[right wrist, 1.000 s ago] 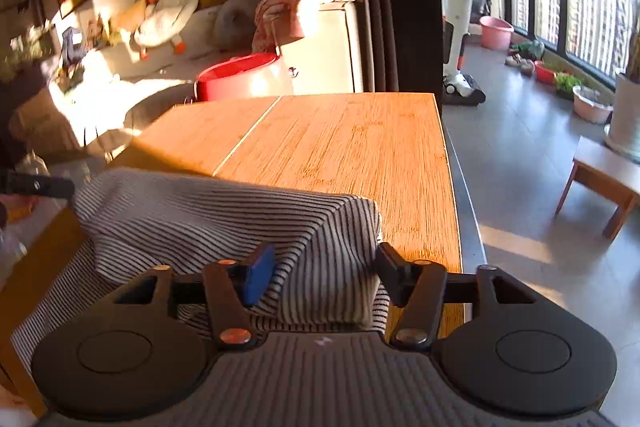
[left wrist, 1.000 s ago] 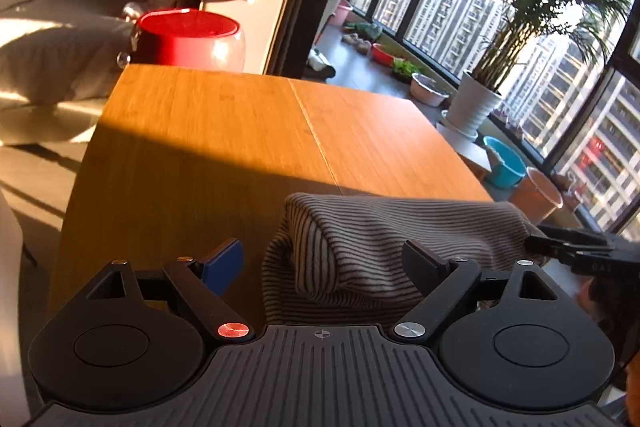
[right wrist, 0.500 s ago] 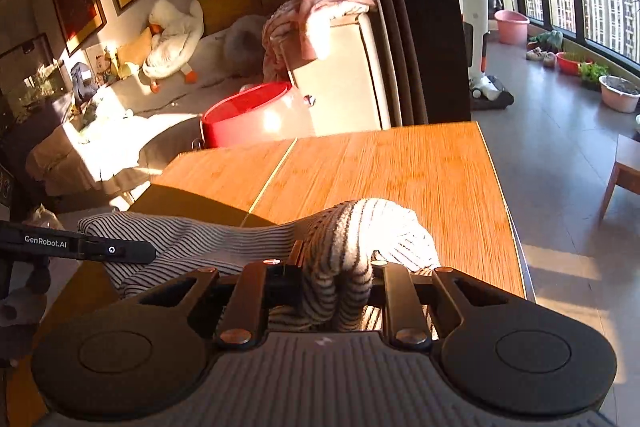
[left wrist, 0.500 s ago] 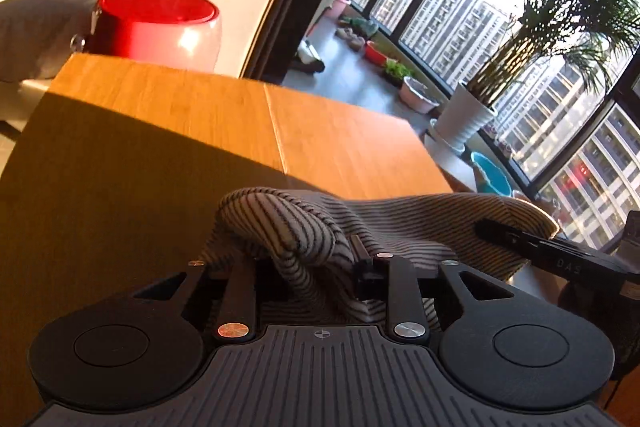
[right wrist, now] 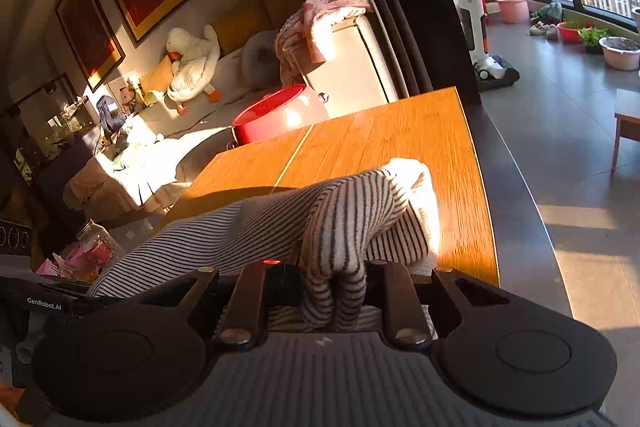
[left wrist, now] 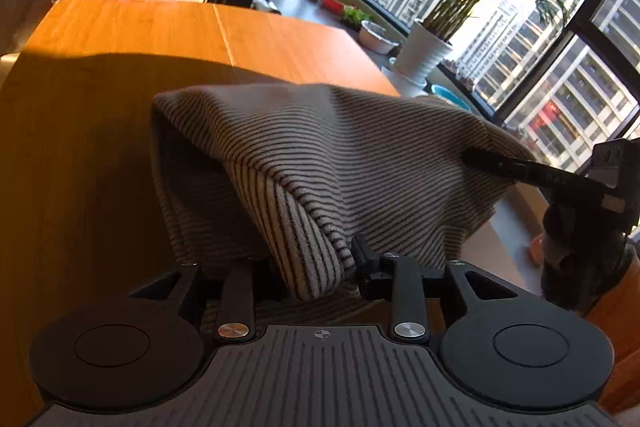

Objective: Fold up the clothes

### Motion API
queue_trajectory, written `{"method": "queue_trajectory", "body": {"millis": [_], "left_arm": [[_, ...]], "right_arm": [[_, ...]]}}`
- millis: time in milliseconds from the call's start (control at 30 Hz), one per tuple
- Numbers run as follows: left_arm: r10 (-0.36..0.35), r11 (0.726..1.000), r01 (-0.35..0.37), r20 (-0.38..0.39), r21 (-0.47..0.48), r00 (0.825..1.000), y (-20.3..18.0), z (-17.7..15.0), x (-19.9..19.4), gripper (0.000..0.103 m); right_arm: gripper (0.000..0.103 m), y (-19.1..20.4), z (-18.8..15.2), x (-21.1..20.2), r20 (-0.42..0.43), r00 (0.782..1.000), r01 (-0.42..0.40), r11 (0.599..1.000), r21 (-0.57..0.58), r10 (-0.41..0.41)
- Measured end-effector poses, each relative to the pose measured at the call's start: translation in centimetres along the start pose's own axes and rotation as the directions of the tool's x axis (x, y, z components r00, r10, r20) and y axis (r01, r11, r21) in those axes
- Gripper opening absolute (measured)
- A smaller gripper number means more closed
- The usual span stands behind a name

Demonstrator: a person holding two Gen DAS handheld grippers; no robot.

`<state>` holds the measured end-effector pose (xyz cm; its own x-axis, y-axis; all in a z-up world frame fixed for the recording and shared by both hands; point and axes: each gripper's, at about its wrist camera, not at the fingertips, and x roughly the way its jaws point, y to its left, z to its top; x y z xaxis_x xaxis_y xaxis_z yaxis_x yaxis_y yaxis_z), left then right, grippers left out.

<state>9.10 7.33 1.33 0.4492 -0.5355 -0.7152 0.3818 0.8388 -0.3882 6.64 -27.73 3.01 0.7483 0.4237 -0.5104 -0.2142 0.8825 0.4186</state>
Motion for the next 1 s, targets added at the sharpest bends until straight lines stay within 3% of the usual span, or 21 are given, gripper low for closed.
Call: {"method": "queue_trajectory", "body": {"millis": [33, 100, 233, 267, 367, 467, 533, 600, 667, 733, 867, 933, 967, 1000], "left_arm": [[0.021, 1.0, -0.021, -0.018, 0.001, 1.0, 0.2, -0.6, 0.4, 0.048], [0.032, 0.999, -0.032, -0.007, -0.003, 0.999, 0.6, -1.0, 0.1, 0.048], [0.091, 0.994, -0.096, 0.081, 0.052, 0.992, -0.8, -0.5, -3.2, 0.065], [0.097, 0.993, -0.105, 0.114, 0.063, 0.989, -1.2, -0.6, -4.2, 0.074], [0.105, 0.987, -0.127, 0.208, 0.096, 0.973, -2.5, -0.6, -6.2, 0.084], [0.102, 0.977, -0.143, 0.244, 0.159, 0.964, -4.6, -0.9, -6.0, 0.09], [0.092, 0.957, -0.157, 0.26, 0.242, 0.961, -6.5, -1.5, -5.1, 0.094], [0.098, 0.929, -0.182, 0.26, 0.322, 0.961, -7.9, -2.2, -3.9, 0.095], [0.114, 0.895, -0.208, 0.249, 0.395, 0.962, -9.0, -3.0, -2.6, 0.095], [0.114, 0.889, -0.198, 0.219, 0.412, 0.969, -8.9, -3.9, -2.1, 0.096], [0.131, 0.897, -0.191, 0.173, 0.399, 0.976, -7.4, -5.7, -2.0, 0.097], [0.147, 0.899, -0.197, 0.154, 0.39, 0.977, -6.3, -6.3, -2.1, 0.098], [0.155, 0.902, -0.201, 0.146, 0.381, 0.977, -5.9, -6.6, -2.3, 0.098], [0.16, 0.907, -0.2, 0.137, 0.37, 0.978, -5.4, -6.9, -2.5, 0.098]], "right_arm": [[0.02, -0.3, -1.0, 0.0, -0.019, 1.0, 0.012, 1.0, 0.008, -0.012], [0.024, -0.9, -3.1, 0.5, -0.068, 0.995, 0.076, 0.997, 0.017, -0.075], [0.03, -0.2, -4.2, -1.5, -0.017, 0.995, 0.097, 0.995, -0.006, -0.097], [0.036, -0.1, -4.1, -2.1, 0.001, 0.995, 0.104, 0.994, -0.013, -0.104], [0.058, 0.5, -3.5, -4.2, 0.063, 0.989, 0.138, 0.99, -0.037, -0.135], [0.058, 1.4, -3.8, -5.2, 0.083, 0.984, 0.164, 0.98, -0.11, -0.155], [0.058, 2.8, -4.8, -4.9, 0.06, 0.974, 0.225, 0.939, -0.258, -0.217], [0.058, 4.2, -5.8, -4.7, 0.047, 0.958, 0.276, 0.872, -0.404, -0.282], [0.059, 5.7, -7.7, -4.3, 0.068, 0.923, 0.34, 0.722, -0.603, -0.378], [0.061, 5.9, -8.8, -4.0, 0.082, 0.904, 0.36, 0.644, -0.675, -0.419], [0.064, 5.2, -8.4, -2.6, 0.071, 0.917, 0.347, 0.7, -0.624, -0.391], [0.063, 5.4, -8.2, -1.4, 0.077, 0.921, 0.344, 0.707, -0.618, -0.381], [0.055, 5.6, -8.0, -0.8, 0.078, 0.926, 0.336, 0.713, -0.616, -0.37], [0.036, 5.7, -7.8, -0.3, 0.078, 0.93, 0.328, 0.719, -0.613, -0.358]]}}
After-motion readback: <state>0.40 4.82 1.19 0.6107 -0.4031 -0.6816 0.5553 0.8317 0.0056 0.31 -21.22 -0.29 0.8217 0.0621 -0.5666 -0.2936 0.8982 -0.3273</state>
